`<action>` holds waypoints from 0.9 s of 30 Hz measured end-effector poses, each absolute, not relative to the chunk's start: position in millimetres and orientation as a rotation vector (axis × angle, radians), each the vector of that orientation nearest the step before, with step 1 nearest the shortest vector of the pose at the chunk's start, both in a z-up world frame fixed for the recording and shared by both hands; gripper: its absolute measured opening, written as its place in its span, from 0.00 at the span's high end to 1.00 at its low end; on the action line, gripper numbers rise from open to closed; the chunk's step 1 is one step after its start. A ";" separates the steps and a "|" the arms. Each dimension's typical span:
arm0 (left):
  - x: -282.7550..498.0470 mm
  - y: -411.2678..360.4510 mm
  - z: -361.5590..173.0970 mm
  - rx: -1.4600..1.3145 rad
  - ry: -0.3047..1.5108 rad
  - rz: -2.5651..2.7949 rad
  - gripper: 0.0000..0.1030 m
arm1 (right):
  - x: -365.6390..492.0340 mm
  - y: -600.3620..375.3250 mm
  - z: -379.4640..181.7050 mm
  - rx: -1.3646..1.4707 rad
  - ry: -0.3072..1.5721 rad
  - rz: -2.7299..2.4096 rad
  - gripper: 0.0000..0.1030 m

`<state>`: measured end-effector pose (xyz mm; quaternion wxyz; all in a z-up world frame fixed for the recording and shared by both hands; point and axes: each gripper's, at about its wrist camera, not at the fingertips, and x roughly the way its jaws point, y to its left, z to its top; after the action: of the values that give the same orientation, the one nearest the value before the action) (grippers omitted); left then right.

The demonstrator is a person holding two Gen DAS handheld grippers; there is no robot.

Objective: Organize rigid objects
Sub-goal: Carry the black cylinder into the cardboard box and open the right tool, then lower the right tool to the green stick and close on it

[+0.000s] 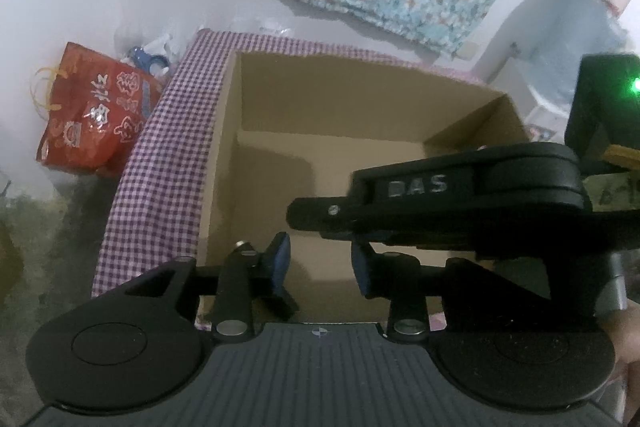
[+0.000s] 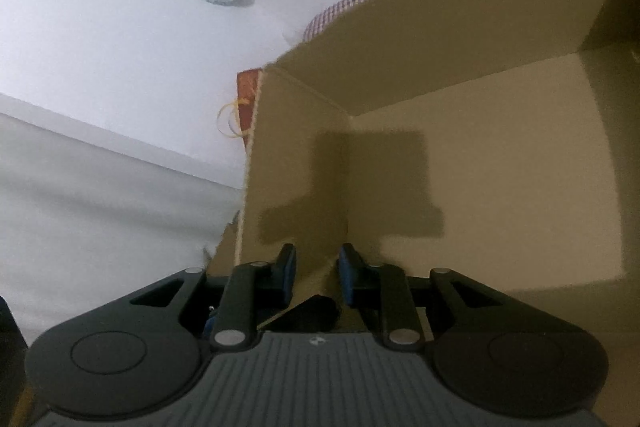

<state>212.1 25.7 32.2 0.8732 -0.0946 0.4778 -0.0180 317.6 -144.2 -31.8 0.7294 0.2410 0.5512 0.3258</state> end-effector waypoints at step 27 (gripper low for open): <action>120.1 -105.8 -25.0 0.033 1.006 -0.394 0.51 | 148.6 -348.3 -98.8 0.893 1.084 0.370 0.75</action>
<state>120.1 -105.8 -25.0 0.8575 0.0155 0.4790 -0.1874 148.6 -348.3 -98.8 0.7476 0.4083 0.4958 0.1692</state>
